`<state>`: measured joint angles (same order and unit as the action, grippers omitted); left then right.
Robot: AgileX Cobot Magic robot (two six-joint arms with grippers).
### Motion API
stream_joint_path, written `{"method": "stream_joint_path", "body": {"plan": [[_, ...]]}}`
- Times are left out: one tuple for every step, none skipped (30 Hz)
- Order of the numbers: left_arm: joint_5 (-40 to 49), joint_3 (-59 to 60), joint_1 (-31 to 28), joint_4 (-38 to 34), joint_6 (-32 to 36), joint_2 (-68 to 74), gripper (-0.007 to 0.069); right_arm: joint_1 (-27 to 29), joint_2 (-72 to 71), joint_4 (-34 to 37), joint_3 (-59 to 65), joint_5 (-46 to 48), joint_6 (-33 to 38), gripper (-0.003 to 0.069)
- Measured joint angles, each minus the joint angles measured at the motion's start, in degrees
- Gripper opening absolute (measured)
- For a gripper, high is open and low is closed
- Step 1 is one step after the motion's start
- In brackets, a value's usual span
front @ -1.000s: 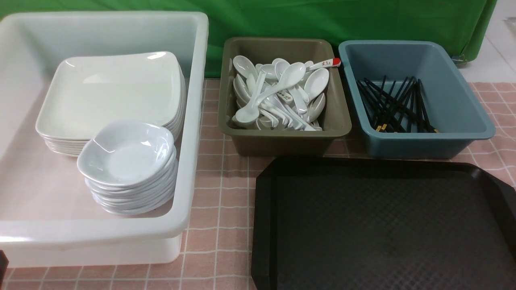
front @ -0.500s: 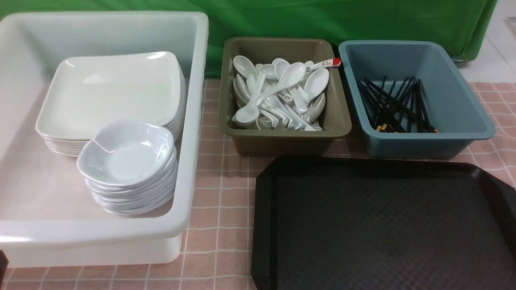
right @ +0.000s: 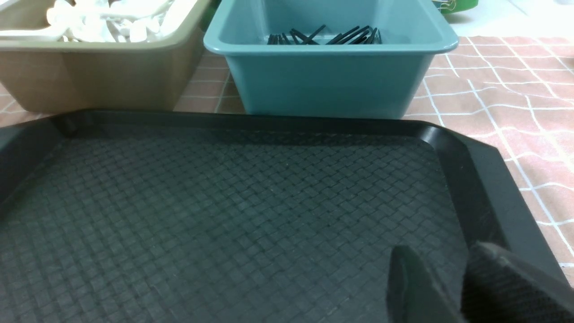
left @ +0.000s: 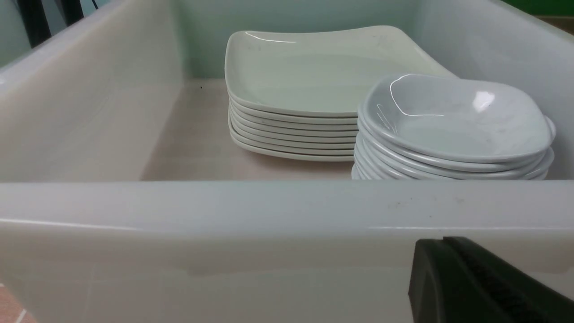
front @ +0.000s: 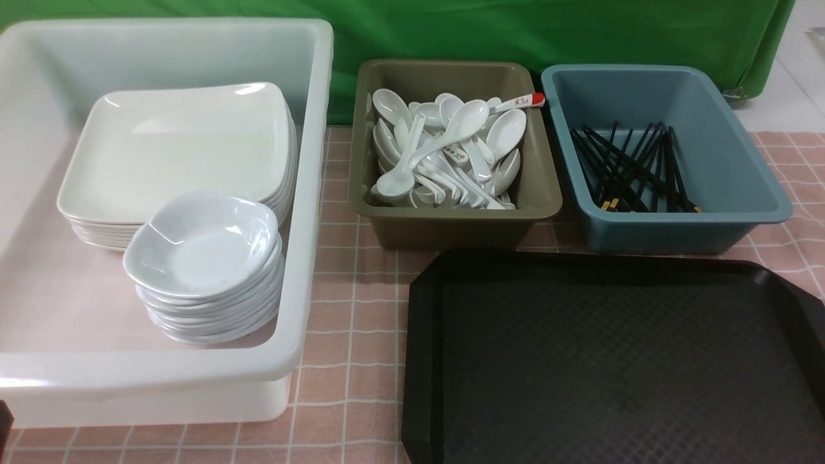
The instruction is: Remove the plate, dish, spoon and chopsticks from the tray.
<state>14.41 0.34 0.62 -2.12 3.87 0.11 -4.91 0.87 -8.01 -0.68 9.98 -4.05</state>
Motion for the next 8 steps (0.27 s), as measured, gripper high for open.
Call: {"method": "stream_joint_path", "body": {"plan": [[0.0,0.0,0.0,0.0,0.08,0.0,0.0,0.0,0.0,0.0,0.0,0.0,0.0,0.0239],[0.0,0.0,0.0,0.0,0.15,0.0,0.0,0.0,0.0,0.0,0.0,0.0,0.0,0.0239],[0.0,0.0,0.0,0.0,0.19,0.0,0.0,0.0,0.0,0.0,0.0,0.0,0.0,0.0239],[0.0,0.0,0.0,0.0,0.19,0.0,0.0,0.0,0.0,0.0,0.0,0.0,0.0,0.0239],[0.0,0.0,0.0,0.0,0.21,0.0,0.0,0.0,0.0,0.0,0.0,0.0,0.0,0.0239],[0.0,0.0,0.0,0.02,0.26,0.0,0.0,0.0,0.0,0.0,0.0,0.0,0.0,0.0239],[0.0,0.0,0.0,0.02,0.26,0.0,0.0,0.0,0.0,0.0,0.0,0.0,0.0,0.0239],[0.0,0.0,0.0,0.02,0.26,0.0,0.0,0.0,0.0,0.0,0.0,0.0,0.0,0.0239]]}}
